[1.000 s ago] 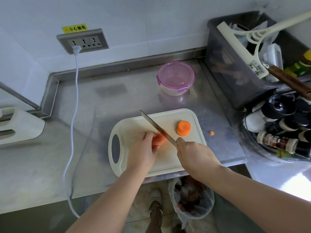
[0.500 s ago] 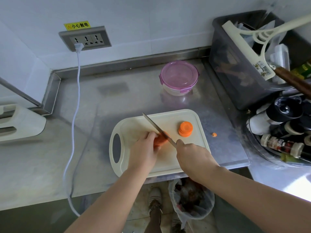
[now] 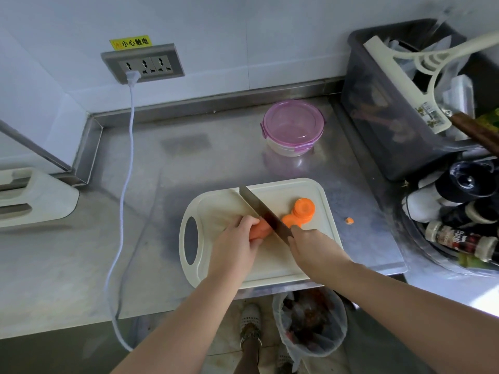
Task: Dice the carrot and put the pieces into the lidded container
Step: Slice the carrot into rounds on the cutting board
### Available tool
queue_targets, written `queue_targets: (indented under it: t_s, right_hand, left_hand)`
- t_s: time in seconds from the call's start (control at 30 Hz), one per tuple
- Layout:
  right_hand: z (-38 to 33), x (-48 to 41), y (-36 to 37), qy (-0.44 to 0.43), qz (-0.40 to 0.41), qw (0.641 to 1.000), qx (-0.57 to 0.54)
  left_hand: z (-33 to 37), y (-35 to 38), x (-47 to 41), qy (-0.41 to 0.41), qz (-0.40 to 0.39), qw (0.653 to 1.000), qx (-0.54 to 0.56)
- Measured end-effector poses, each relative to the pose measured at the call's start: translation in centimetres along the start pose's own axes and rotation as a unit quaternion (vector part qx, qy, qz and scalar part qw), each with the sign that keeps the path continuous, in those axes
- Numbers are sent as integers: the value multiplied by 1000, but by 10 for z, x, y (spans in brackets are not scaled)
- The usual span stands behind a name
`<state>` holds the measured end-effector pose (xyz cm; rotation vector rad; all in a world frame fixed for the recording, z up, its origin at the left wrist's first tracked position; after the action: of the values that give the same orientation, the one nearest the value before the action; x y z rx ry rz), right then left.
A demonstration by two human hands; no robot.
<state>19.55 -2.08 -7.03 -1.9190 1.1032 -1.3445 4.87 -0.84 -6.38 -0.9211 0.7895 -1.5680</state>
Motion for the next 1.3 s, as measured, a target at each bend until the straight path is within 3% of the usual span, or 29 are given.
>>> queue_targets:
  t_s: [0.17, 0.77, 1.3]
  right_hand:
    - [-6, 18, -17, -29, 56, 998, -4]
    - [-14, 31, -12, -39, 22, 993, 111]
    - [-20, 13, 0, -28, -9, 996, 87]
  left_hand:
    - [-4, -1, 3, -20, 5, 1000, 5]
    - [-5, 2, 0, -13, 17, 999, 25]
    - [-5, 5, -6, 6, 2, 1000, 30]
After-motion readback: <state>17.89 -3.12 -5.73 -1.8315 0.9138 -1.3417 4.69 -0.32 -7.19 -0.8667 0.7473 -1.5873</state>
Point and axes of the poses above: each hand's wrist, its own x-axis away from the middle knuckle, its own y-axis out of the palm, z = x × y, the point moved 7 cm from there along -x, towards the middle knuckle, and after that the axes turned 5 degrees about -x, right-handed, at the moved point
